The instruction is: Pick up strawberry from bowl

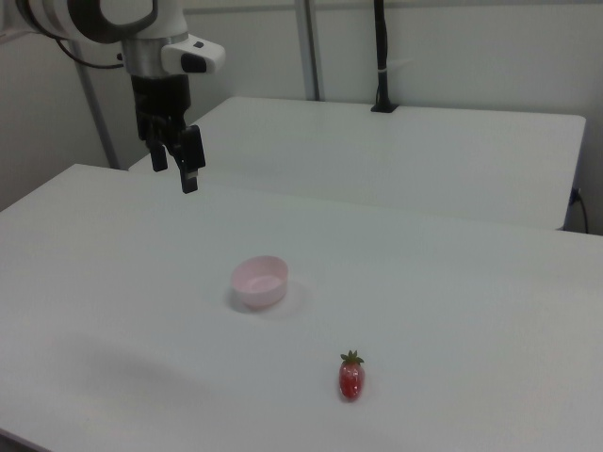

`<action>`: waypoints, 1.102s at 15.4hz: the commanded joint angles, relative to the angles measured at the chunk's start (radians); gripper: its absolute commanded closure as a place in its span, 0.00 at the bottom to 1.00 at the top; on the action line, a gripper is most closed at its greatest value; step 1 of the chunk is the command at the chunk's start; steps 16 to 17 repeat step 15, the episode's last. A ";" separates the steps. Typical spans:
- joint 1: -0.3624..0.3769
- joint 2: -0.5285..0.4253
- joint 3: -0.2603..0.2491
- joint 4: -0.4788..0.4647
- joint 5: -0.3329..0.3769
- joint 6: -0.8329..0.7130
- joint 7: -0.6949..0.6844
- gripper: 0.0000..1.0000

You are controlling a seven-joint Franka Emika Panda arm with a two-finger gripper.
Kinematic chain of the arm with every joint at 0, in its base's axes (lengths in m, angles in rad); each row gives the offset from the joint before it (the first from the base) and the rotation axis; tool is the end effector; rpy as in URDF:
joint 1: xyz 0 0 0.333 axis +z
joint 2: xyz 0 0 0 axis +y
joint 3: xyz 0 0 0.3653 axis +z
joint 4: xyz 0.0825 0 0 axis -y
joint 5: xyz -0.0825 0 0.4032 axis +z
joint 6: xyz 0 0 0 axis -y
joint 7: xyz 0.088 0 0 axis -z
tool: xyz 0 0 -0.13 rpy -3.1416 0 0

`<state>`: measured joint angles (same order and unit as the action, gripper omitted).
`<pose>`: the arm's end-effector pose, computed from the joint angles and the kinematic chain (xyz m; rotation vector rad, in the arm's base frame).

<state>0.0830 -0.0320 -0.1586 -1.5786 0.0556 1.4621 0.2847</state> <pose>0.5476 -0.0353 0.6560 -3.0382 0.5471 0.1402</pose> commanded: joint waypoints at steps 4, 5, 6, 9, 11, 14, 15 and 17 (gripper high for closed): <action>0.026 -0.005 -0.044 -0.026 -0.055 0.178 -0.332 0.00; 0.024 0.001 -0.042 -0.027 -0.060 0.182 -0.349 0.00; 0.024 0.007 -0.042 -0.024 -0.060 0.182 -0.351 0.00; 0.026 0.009 -0.041 -0.026 -0.051 0.207 -0.279 0.00; 0.024 0.014 -0.039 -0.027 -0.056 0.219 -0.249 0.00; 0.026 0.014 -0.039 -0.026 -0.059 0.218 -0.256 0.00; 0.026 0.012 -0.039 -0.026 -0.060 0.216 -0.257 0.00; 0.026 0.012 -0.039 -0.026 -0.060 0.216 -0.257 0.00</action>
